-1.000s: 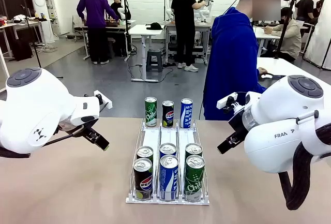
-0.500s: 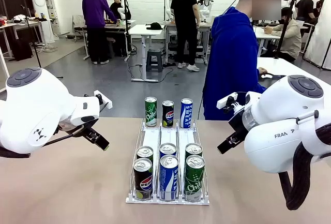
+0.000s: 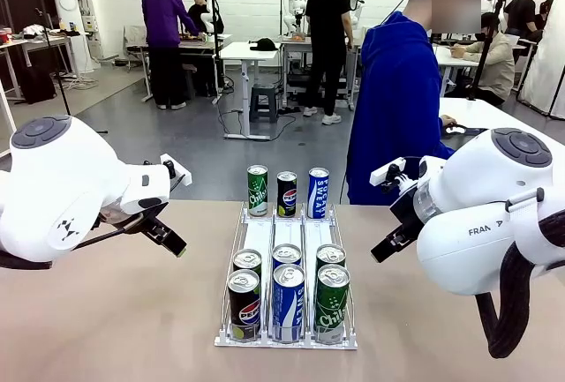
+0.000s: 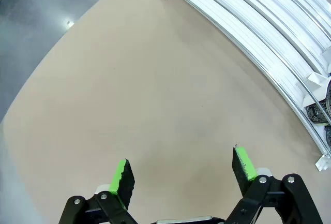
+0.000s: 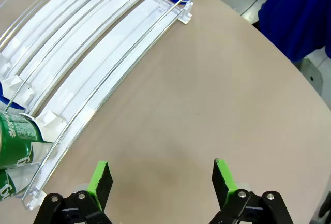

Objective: Retrieve and hand over the desired beverage to the person.
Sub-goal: Pick up a can of the same type that the person held from the Automatic Can Dispenser.

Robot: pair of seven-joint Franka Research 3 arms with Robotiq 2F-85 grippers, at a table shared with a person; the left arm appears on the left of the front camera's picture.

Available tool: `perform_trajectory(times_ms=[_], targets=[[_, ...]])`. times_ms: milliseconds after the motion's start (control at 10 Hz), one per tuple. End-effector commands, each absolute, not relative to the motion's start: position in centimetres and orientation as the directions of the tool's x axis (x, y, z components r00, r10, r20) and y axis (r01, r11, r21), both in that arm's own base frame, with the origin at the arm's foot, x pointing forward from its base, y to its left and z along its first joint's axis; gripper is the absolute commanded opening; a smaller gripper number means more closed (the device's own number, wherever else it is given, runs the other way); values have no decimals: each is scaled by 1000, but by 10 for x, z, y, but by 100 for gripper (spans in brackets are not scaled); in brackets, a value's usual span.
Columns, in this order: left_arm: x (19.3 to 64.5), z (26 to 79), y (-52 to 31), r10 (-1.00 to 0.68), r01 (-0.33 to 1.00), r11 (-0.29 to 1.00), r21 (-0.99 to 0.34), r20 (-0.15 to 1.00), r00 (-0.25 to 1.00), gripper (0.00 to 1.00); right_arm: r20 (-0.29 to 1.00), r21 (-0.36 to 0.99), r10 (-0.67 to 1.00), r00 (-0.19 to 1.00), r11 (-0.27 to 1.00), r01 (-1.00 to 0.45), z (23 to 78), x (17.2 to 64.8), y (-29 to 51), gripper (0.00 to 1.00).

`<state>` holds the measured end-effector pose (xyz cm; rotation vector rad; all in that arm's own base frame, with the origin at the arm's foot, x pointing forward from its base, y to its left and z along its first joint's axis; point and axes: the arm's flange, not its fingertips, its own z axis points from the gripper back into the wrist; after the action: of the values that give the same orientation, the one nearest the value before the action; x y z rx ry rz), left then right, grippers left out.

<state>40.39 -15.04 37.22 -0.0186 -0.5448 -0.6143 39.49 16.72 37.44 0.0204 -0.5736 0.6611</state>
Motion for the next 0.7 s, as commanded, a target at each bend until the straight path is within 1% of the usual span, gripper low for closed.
perform_trajectory(times_ms=[0, 100, 200, 400, 500, 600], targets=[[396, 396, -148, -591, 574, 792, 207, 495, 637, 100, 509, -160, 574, 641, 795, -585, 374, 395, 167, 100], [392, 428, -149, -603, 573, 788, 227, 470, 644, 100, 535, -171, 575, 619, 791, -588, 407, 379, 163, 100], [389, 465, -151, -600, 564, 794, 228, 448, 663, 100, 548, -189, 567, 615, 801, -569, 454, 356, 151, 100], [398, 541, -149, -622, 595, 775, 213, 426, 657, 100, 577, -220, 557, 598, 811, -542, 545, 322, 134, 100], [400, 570, -149, -620, 592, 776, 218, 440, 650, 100, 581, -228, 564, 586, 804, -549, 578, 312, 135, 100], [398, 585, -148, -612, 583, 781, 224, 460, 643, 100, 577, -227, 570, 585, 800, -555, 601, 302, 130, 100]])
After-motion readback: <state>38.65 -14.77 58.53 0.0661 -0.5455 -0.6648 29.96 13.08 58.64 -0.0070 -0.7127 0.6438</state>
